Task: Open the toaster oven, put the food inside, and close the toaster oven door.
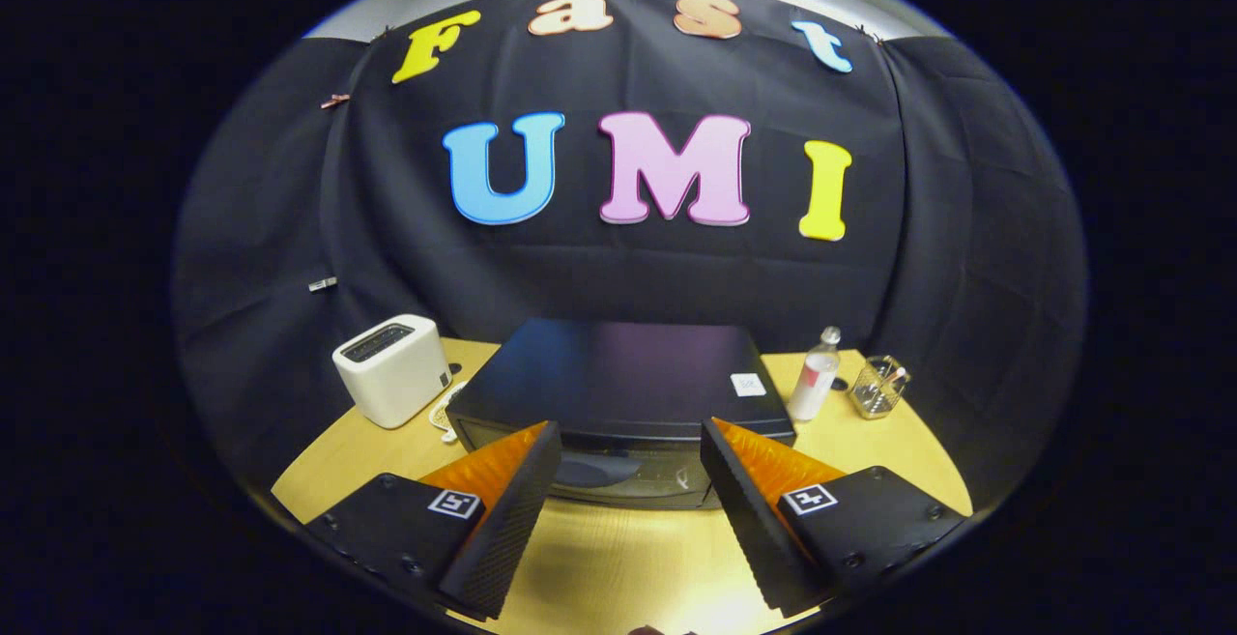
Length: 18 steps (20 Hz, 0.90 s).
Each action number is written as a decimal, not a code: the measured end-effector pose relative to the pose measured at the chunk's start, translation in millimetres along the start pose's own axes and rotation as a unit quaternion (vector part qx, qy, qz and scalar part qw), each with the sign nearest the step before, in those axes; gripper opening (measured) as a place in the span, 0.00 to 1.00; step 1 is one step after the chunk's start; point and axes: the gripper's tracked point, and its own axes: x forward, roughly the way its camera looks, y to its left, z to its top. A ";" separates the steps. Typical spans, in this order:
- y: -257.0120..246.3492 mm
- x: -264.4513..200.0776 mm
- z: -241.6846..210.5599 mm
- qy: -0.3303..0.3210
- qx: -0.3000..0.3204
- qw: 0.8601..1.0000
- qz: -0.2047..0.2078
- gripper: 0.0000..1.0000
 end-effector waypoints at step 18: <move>-37.6 -67.0 63.3 -0.094 0.052 0.994 -0.025 0.98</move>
